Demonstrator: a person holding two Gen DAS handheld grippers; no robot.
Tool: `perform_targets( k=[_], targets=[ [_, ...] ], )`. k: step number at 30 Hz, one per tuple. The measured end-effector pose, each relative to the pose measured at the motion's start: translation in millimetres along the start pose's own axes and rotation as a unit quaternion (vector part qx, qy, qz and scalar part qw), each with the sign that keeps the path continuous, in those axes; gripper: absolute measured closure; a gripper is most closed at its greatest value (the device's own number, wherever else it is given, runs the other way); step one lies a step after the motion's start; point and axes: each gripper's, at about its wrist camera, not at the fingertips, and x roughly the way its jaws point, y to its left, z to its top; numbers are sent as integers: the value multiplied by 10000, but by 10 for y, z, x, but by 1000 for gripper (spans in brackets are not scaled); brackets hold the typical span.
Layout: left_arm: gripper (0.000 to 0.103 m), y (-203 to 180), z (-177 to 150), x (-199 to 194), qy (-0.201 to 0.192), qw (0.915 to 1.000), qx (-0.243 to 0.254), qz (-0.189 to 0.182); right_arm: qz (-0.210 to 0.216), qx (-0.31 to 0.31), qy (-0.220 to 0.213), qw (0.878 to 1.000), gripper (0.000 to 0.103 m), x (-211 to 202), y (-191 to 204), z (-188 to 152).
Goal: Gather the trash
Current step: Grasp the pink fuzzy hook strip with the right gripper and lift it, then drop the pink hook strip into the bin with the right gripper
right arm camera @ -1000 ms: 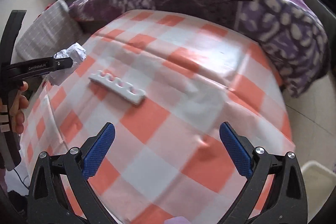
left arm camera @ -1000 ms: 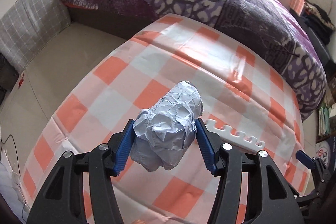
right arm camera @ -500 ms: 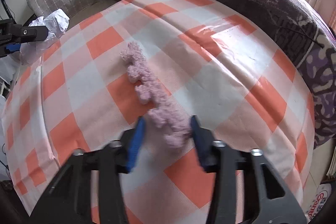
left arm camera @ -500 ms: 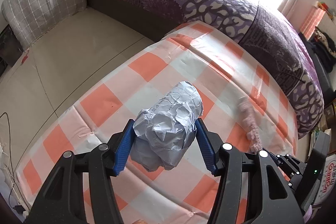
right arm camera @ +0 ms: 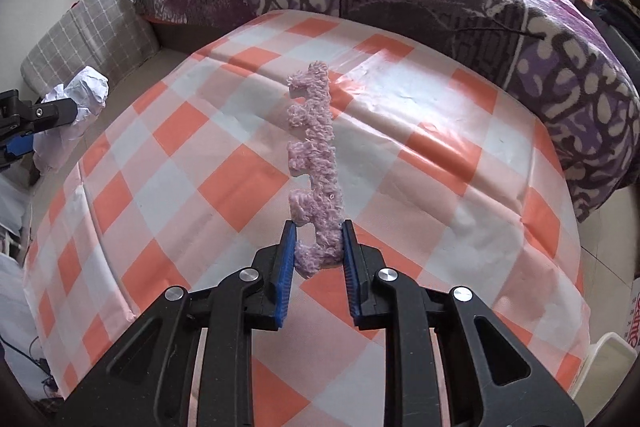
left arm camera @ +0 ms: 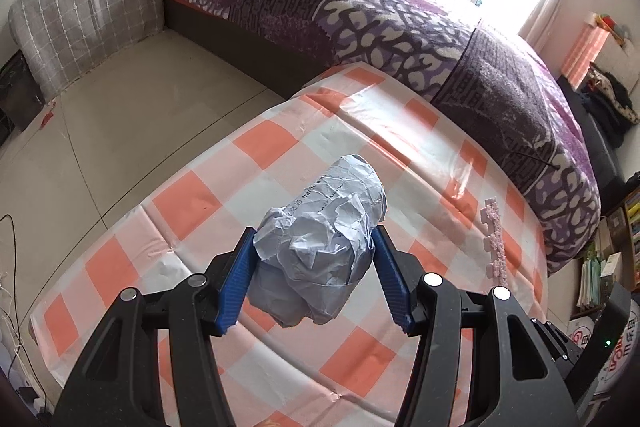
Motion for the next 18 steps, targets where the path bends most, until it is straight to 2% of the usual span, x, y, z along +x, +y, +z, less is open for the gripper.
perform_targets(
  k=[8,14,18],
  targets=[
    [46,-326,-140,-300,-302,9995,118,40,-157,456,-280,9984,81,-442,-238,-47],
    [46,-684,-273,-495,-465,9980,428,-46,-369,799,-312,9956,81,-768,-551,-244],
    [45,-885,-404,-526,-441,9979,475,-93,-511,1054,-302,9927,81,-970,-847,-422]
  ],
)
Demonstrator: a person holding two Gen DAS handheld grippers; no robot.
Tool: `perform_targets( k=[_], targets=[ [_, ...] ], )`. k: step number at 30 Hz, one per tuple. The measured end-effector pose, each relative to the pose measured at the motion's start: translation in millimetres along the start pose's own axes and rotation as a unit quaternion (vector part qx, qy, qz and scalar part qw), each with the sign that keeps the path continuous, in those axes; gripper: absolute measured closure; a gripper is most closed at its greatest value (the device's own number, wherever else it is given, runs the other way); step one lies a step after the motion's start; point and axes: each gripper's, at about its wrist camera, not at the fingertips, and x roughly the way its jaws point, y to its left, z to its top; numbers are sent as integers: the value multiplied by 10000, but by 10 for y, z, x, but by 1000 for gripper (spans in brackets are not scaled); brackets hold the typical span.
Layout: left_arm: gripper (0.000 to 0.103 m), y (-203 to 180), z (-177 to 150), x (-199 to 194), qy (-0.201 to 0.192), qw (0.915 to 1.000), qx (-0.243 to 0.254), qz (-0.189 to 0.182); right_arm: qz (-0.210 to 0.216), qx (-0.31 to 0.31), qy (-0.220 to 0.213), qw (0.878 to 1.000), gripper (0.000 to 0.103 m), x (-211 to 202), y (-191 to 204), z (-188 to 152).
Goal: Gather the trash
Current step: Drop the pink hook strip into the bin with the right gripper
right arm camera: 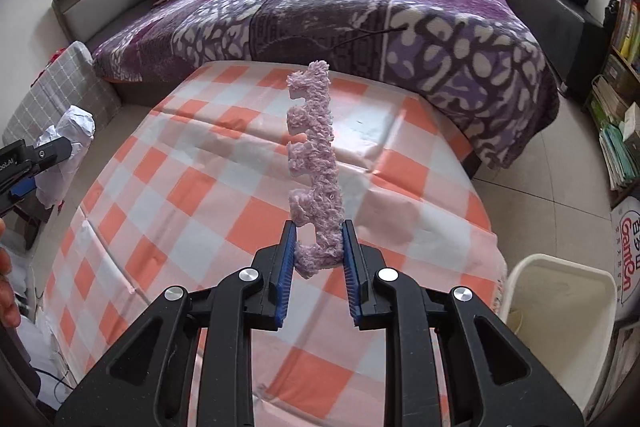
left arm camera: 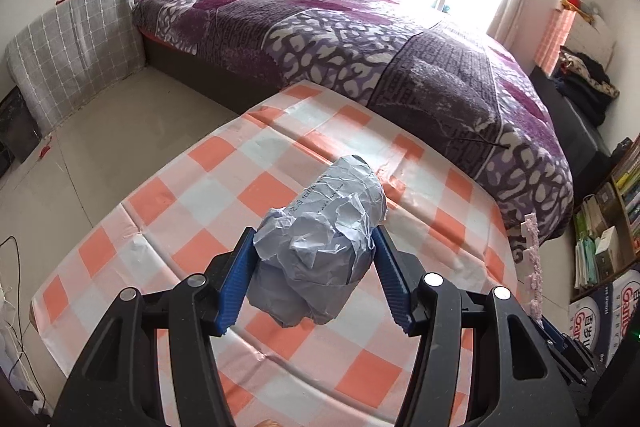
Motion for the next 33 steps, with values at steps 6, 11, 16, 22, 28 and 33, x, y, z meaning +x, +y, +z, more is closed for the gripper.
perform_targets(
  k=[6,11,16,22,28,33],
  targets=[
    [45,-326,-200,66,210,9997,-2,-139,-251,400,-22,9989,81,-203,-545,-167],
    [45,-666,-418,129,332,9990,54,-287,-480,817,-5,9955,81,-333,-1003,-328],
    [45,-1035,-542,66,278,9980,391,-406,-596,1241,-64,9905,81,-464,-1412,-481],
    [45,-1494,-688,-36,243,9945,779,-664,-740,1686,43,9829,81,-584,-1830,-630],
    [45,-1992,-936,-123,292,9861,1313,-978,-922,1986,275,9753,81,-654,-2163,-774],
    [45,-2384,-1201,-154,396,9754,1794,-1216,-1090,2152,532,9690,79,-683,-2373,-899]
  ],
)
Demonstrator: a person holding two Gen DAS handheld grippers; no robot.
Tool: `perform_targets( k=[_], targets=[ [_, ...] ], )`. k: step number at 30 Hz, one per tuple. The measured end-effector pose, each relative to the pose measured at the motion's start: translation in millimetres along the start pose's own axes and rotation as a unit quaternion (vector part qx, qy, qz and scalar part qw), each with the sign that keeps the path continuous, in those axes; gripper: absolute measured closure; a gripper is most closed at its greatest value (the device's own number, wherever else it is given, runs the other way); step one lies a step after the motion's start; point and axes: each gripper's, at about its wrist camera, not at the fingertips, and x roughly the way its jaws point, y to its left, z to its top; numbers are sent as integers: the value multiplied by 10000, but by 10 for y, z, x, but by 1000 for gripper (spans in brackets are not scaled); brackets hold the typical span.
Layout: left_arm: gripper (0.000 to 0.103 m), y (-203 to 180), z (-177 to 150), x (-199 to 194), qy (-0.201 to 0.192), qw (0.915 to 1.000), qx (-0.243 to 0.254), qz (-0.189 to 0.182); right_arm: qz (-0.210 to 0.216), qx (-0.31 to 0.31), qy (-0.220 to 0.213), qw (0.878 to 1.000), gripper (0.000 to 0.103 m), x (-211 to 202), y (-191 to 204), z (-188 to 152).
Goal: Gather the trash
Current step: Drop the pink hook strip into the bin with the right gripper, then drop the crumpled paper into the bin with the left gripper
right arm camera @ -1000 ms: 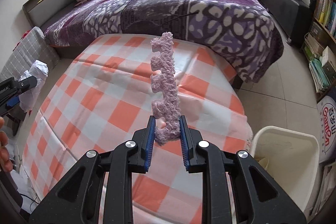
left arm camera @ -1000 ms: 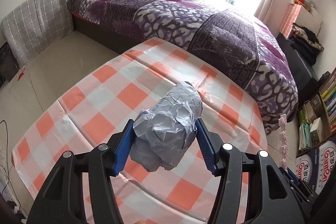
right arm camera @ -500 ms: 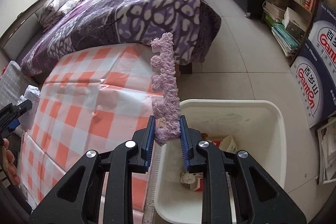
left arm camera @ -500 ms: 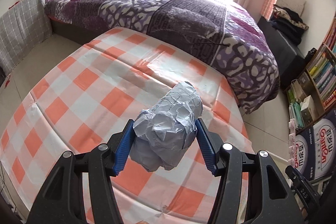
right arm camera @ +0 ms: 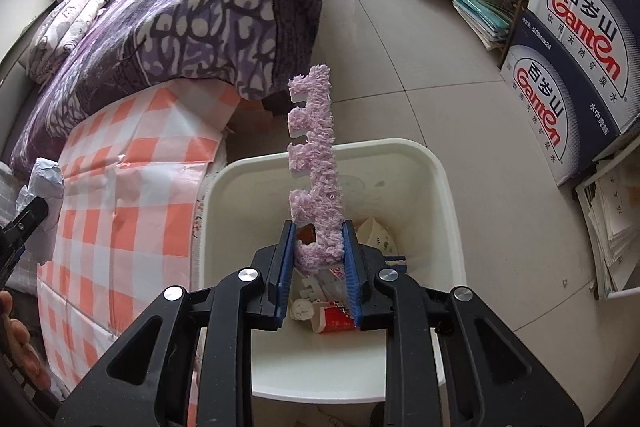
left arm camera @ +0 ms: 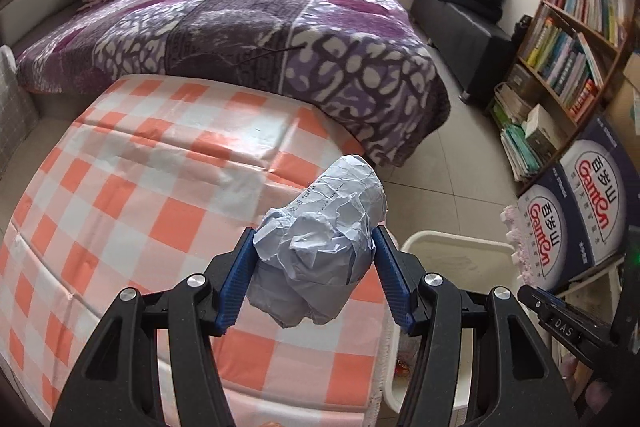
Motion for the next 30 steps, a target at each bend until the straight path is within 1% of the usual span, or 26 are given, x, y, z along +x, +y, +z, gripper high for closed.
perform_targets(
  k=[1,2,3,4,5,7,11,14,15,17,18,21,22,24,26,28,29,30],
  targets=[
    [45,-76,-27,16,27,10000,81,-49,-65,67,29,10000,76,2,-61,-4],
    [45,-171,-56,41,64,9997,187,-110,-104,161,43,9998,71,-2,-128,-4],
    [45,-246,-80,63,107,9994,281,-167,-131,249,33,9996,60,-8,-188,-3],
    [45,-346,-114,90,162,9988,396,-252,-158,296,24,9994,57,-8,-228,-2],
    [45,-411,-137,106,193,9982,472,-302,-182,343,15,9992,57,-8,-274,-4],
    [45,-586,-196,150,280,9963,692,-426,-230,485,-3,9986,53,-22,-381,-4],
    [45,-851,-300,222,443,9923,970,-637,-305,753,-58,9967,49,-58,-565,11],
    [43,-994,-368,273,647,9873,1065,-983,-368,1046,-152,9937,45,-100,-714,30],
    [42,-1035,-386,293,739,9846,1093,-1148,-394,1137,-192,9926,44,-115,-760,33],
    [35,-1074,-400,304,848,9804,1090,-1406,-411,1348,-284,9896,42,-151,-859,36],
    [31,-1072,-395,296,863,9792,1058,-1502,-411,1407,-311,9887,42,-164,-883,36],
    [27,-1037,-380,264,916,9768,933,-1695,-481,1495,-543,9861,40,-248,-935,37],
    [25,-994,-370,253,939,9770,852,-1715,-520,1474,-617,9858,39,-278,-926,31],
    [21,-907,-366,206,857,9804,747,-1610,-617,1345,-817,9856,35,-350,-869,18],
    [19,-816,-392,122,668,9855,764,-1359,-727,1125,-1061,9853,34,-443,-765,-16],
    [17,-748,-434,27,406,9905,862,-991,-877,880,-1342,9831,24,-542,-609,-84],
    [16,-709,-442,-12,299,9920,883,-848,-910,785,-1440,9822,22,-579,-545,-120],
    [15,-667,-454,-54,175,9935,892,-688,-937,686,-1538,9812,17,-615,-473,-155]
  ],
)
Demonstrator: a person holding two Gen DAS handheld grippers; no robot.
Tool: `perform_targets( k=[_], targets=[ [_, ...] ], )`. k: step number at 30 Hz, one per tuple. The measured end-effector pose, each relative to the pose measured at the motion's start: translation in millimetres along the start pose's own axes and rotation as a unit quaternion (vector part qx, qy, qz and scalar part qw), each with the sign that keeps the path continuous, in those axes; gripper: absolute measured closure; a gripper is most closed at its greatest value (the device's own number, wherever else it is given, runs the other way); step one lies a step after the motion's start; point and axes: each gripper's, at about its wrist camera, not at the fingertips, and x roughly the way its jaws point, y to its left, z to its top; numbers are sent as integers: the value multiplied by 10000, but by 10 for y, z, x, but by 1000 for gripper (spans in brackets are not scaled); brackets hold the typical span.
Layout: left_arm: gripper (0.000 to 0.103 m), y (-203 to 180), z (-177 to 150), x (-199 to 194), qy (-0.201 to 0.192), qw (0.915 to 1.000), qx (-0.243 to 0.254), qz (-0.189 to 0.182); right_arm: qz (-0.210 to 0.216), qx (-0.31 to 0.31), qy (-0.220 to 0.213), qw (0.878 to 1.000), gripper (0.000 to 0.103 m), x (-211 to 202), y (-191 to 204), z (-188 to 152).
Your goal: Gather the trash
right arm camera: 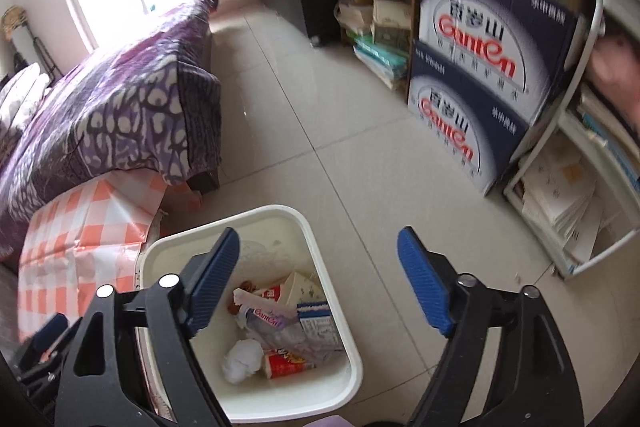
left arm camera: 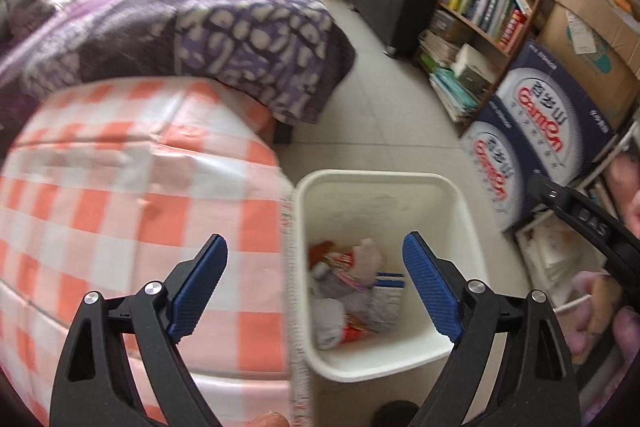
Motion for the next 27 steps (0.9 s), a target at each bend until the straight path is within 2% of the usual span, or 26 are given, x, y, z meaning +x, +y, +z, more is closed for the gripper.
perform_targets(
  k=[3,6,9,12,17,27],
  targets=[
    [10,104,-77,-192,-498,9959,19,759,-37,-285,-370,9989,7,-214,196,-133],
    [7,228,-169,-382,-967,9852,-54,1411,-90,-452,-656,9968,7,-363,357,-225],
    [7,383,-240,-508,-1215,9769,-294,1731,-211,-711,-810,9940,7,-449,553,-387],
    [7,528,-311,-574,-1231,9734,-474,1876,-161,-888,-832,9924,7,-493,691,-491],
    [7,613,-392,-609,-1167,9710,-465,2035,-61,-1154,-1049,9877,7,-585,897,-630],
    [7,636,-458,-636,-1116,9726,-496,1976,-44,-1313,-1153,9846,7,-559,1026,-700]
  ],
)
